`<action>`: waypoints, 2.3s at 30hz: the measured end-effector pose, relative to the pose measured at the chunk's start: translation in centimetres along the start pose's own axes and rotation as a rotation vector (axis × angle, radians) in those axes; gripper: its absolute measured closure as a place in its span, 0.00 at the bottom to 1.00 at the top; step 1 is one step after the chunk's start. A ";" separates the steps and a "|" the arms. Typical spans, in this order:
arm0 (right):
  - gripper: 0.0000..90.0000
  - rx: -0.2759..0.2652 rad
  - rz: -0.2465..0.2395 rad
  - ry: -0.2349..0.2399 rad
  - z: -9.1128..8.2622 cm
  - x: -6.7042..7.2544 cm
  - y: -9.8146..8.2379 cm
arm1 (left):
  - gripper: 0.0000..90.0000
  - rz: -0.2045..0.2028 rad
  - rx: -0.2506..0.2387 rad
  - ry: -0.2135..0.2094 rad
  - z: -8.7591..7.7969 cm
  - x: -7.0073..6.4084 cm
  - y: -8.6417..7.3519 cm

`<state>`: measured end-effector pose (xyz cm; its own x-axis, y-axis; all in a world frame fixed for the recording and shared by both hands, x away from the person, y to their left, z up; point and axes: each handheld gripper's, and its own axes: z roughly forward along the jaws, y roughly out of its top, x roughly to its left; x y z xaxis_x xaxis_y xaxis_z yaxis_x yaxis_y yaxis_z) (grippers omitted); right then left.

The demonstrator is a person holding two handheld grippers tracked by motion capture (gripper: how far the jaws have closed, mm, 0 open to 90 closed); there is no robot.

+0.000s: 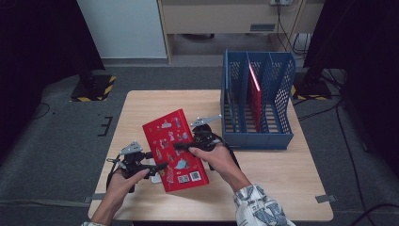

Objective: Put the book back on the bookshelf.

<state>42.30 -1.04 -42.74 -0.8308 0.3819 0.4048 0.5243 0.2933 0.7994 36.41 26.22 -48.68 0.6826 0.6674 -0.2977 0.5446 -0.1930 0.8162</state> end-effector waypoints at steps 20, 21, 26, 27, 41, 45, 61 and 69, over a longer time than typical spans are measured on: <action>0.86 -0.058 -0.167 0.032 -0.2 1.5 0.4 | 0.38 0.019 -0.112 0.063 -2.7 0.2 1.7; 0.87 -0.060 -0.173 0.035 -0.2 1.6 0.4 | 0.39 0.020 -0.113 0.066 -2.8 0.2 1.8; 0.88 -0.057 -0.177 0.045 -0.2 1.7 0.4 | 0.40 0.018 -0.136 0.084 -3.5 0.0 2.3; 0.88 -0.053 -0.181 0.046 -0.1 1.8 0.4 | 0.40 0.020 -0.136 0.087 -3.6 0.0 2.3; 0.88 -0.103 -0.246 0.042 -0.2 1.8 0.2 | 0.40 0.068 -0.142 0.124 -4.0 -0.3 3.5; 0.88 -0.129 -0.276 0.032 0.0 1.6 -0.2 | 0.38 0.105 -0.138 0.153 -4.0 -0.4 4.1; 0.85 -0.162 -0.324 -0.003 0.7 1.2 -1.7 | 0.38 0.131 -0.174 0.157 -4.0 -0.2 4.1; 0.78 -0.244 -0.336 -0.014 0.3 2.3 -0.9 | 0.38 0.139 -0.170 0.155 -4.1 -0.3 4.0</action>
<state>40.02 -0.15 -42.66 -0.9448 0.3125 0.0983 0.1630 0.1883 0.9685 36.39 28.19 -43.28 0.6549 0.7478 -0.1085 0.3522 -0.1751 0.9194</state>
